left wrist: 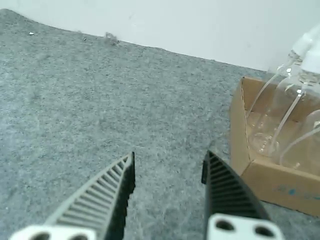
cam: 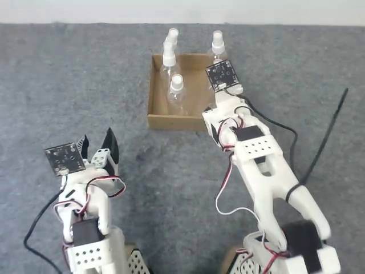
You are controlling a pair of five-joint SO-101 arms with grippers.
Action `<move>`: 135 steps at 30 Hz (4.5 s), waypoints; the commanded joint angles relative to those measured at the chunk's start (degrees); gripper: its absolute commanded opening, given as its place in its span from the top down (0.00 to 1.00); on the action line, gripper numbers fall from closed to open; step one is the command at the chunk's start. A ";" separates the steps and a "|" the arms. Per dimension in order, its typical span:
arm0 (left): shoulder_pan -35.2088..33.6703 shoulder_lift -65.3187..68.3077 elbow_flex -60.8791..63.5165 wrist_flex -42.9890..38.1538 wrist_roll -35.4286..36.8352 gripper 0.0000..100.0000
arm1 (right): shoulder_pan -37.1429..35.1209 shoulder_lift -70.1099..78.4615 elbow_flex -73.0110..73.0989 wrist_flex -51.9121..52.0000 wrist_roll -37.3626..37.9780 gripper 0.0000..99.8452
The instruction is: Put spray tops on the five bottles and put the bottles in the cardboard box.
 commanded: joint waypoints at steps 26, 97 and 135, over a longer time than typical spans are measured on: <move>0.26 -0.70 -0.57 -2.02 0.62 0.79 | -4.00 -38.46 18.99 1.89 5.54 0.97; 5.98 -0.35 -0.57 2.90 0.62 0.79 | 6.02 -90.42 56.62 40.22 -3.69 0.96; 12.04 -0.62 -0.57 29.19 0.79 0.99 | 5.85 -90.59 56.62 48.92 -3.78 0.97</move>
